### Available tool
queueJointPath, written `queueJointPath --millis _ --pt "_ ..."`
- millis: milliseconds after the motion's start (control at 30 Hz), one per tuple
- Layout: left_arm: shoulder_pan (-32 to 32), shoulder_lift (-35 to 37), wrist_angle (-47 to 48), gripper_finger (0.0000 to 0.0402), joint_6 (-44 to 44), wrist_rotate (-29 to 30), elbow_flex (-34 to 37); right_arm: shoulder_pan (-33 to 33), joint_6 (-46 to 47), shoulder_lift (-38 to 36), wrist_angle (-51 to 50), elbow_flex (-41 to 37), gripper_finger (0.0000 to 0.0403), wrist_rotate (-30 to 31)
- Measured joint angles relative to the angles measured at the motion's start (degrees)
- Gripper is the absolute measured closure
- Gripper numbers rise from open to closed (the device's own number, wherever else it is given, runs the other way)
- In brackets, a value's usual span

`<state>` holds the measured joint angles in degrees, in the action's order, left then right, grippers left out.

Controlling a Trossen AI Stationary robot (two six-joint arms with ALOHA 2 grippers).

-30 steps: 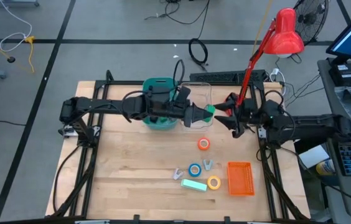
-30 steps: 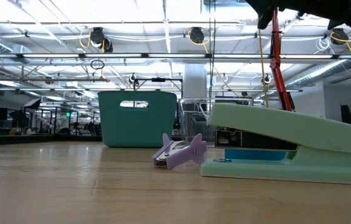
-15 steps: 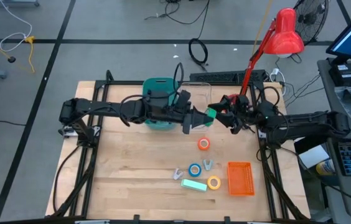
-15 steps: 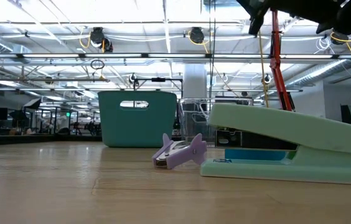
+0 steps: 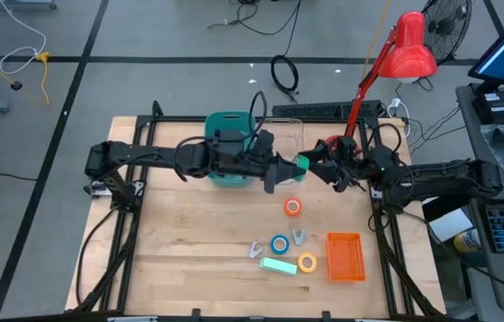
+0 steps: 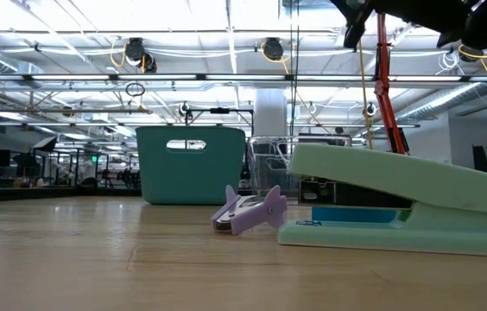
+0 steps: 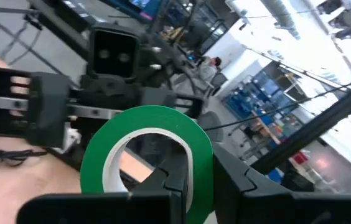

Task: Pick and place Stapler, Stapler remover, tape
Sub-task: Put the green tape into the transparent bin

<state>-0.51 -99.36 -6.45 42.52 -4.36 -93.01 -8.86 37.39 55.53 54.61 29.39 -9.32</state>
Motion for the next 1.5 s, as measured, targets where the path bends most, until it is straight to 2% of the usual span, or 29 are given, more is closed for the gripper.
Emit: queueJointPath --millis 100,867,1100,1400,1500 --pt "0.2 0.0 0.9 0.0364 0.0 1.5 0.0 0.3 0.0 0.0 -0.2 0.0 0.0179 0.0" --pt "0.5 -1.8 -2.4 0.0364 1.5 1.0 0.0 0.7 -0.5 3.5 3.1 0.0 0.0183 0.2" --pt "0.5 -1.8 -3.1 0.0364 1.3 1.0 0.0 0.7 -0.3 3.5 2.6 0.0 0.0241 0.1" --pt "0.5 -1.8 -2.8 0.0364 0.4 1.2 0.0 0.7 -0.5 3.5 2.3 0.1 0.0367 -1.1" --pt "0.5 -1.8 -2.7 0.0364 0.2 1.1 0.0 0.7 -1.0 3.5 2.3 0.1 0.0372 -1.3"
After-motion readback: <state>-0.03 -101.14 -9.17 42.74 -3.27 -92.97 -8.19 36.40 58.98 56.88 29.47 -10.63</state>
